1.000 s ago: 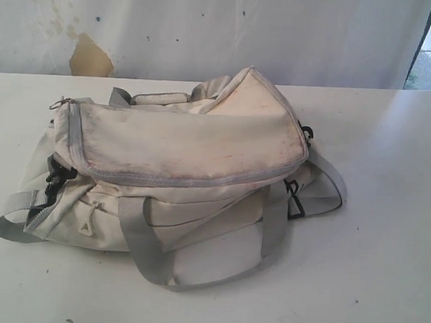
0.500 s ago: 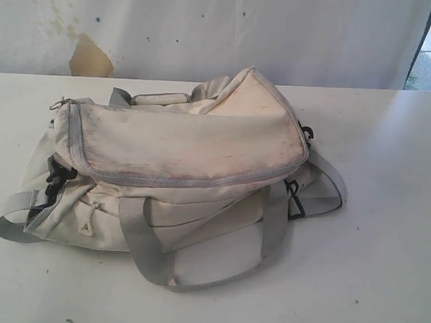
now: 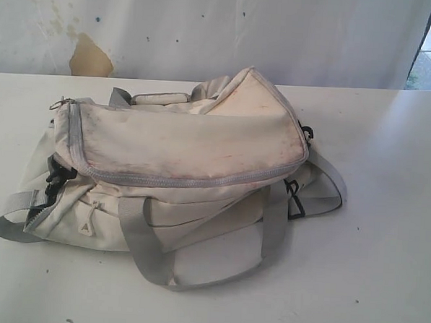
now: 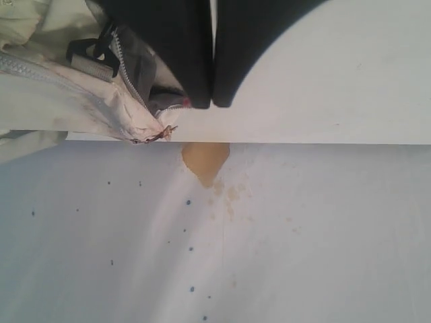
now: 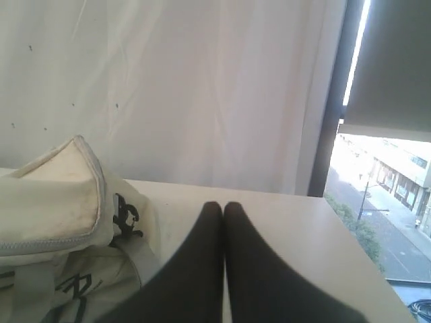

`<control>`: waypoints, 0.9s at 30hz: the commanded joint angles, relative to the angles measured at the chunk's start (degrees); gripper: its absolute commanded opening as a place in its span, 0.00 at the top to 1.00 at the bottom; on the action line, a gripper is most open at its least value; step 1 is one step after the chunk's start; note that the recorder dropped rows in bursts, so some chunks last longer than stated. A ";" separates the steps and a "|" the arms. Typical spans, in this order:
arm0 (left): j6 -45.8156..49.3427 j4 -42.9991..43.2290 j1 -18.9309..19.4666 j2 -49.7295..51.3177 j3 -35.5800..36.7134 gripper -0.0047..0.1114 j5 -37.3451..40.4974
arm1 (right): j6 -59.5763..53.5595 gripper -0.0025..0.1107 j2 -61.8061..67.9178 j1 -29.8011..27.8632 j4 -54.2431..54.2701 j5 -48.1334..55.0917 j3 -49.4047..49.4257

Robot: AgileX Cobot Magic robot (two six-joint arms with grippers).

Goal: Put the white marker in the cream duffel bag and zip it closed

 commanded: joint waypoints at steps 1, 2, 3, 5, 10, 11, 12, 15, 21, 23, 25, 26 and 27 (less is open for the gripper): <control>-0.52 -0.50 -0.05 -0.19 0.31 0.96 -1.85 | 0.21 0.98 -0.24 0.24 -0.25 3.40 0.40; -0.52 -0.50 -0.05 -0.19 0.31 0.96 -1.85 | 0.21 0.98 -0.24 0.24 -0.25 4.28 0.40; -0.52 -0.50 -0.05 -0.19 0.31 0.96 -1.85 | 0.21 0.98 -0.24 0.24 -0.25 5.21 0.40; -0.52 -0.50 -0.05 -0.19 0.31 0.96 -1.95 | 0.21 0.98 -0.24 0.24 -0.25 6.55 0.40; -0.52 -0.50 -0.05 -0.19 0.31 0.96 -1.70 | 0.21 0.98 -0.24 0.24 -0.25 7.49 0.40; -0.52 -0.50 -0.05 -0.19 0.31 0.96 -1.56 | 0.21 0.98 -0.24 0.24 -0.25 7.49 0.40; -0.52 -0.50 -0.05 -0.19 0.31 0.96 -1.53 | 0.21 0.98 -0.24 0.24 -0.25 7.49 0.40; -0.52 -0.50 -0.05 -0.19 0.31 0.96 -1.53 | 0.49 0.98 -0.24 0.24 -0.25 7.48 0.40; -0.52 -0.50 -0.05 -0.19 0.31 0.96 -1.53 | 0.46 0.98 -0.24 0.24 -0.25 7.48 0.40; -0.52 -0.50 -0.05 -0.19 0.31 0.96 -1.53 | 0.46 0.98 -0.24 0.24 -0.25 7.48 0.40; -0.52 -0.50 -0.05 -0.19 0.31 0.96 -1.53 | 0.46 0.98 -0.24 0.24 -0.25 7.48 0.40; -0.52 -0.50 -0.05 -0.19 0.31 0.96 -1.53 | 0.46 0.98 -0.24 0.24 -0.25 7.48 0.40; -0.52 -0.50 -0.05 -0.19 0.31 0.96 -1.53 | 0.46 0.98 -0.24 0.24 -0.25 7.48 0.40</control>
